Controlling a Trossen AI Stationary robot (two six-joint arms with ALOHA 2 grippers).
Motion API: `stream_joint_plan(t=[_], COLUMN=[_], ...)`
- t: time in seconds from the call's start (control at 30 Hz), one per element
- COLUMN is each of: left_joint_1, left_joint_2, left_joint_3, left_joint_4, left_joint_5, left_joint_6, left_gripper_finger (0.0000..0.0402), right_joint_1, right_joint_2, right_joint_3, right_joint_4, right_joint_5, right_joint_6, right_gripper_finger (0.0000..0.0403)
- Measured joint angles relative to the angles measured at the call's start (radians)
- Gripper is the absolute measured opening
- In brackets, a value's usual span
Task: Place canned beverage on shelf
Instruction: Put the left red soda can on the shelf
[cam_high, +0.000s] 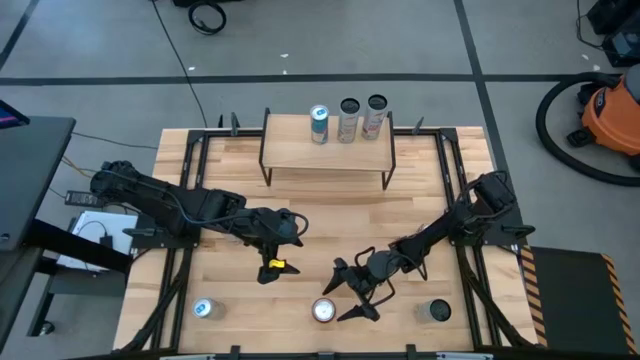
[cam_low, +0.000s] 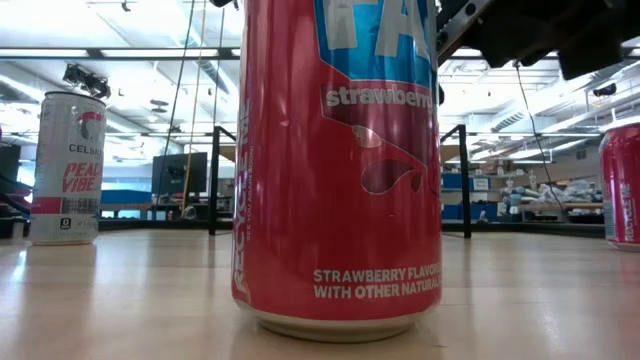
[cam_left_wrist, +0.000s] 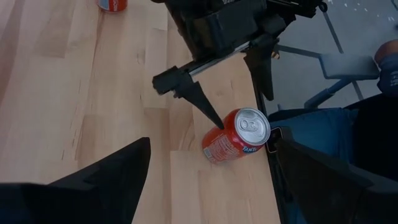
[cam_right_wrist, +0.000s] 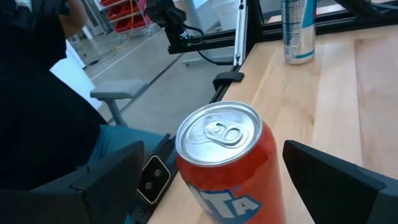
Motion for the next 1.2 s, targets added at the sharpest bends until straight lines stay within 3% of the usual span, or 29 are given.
stream_joint_plan(t=[0.67, 1.2], left_joint_1=[0.000, 0.000], left_joint_2=[0.000, 0.000], left_joint_3=[0.000, 0.000], left_joint_4=[0.000, 0.000], left_joint_5=[0.000, 0.000], left_joint_6=[-0.001, 0.000], left_gripper_finger=[0.0353, 0.0353], right_joint_1=[0.075, 0.046], right_joint_2=[0.000, -0.001], right_joint_3=[0.000, 0.000], right_joint_4=[-0.015, -0.023], right_joint_5=[0.156, 0.125], right_joint_6=[-0.033, -0.068], right_gripper_finger=[0.0392, 0.0392])
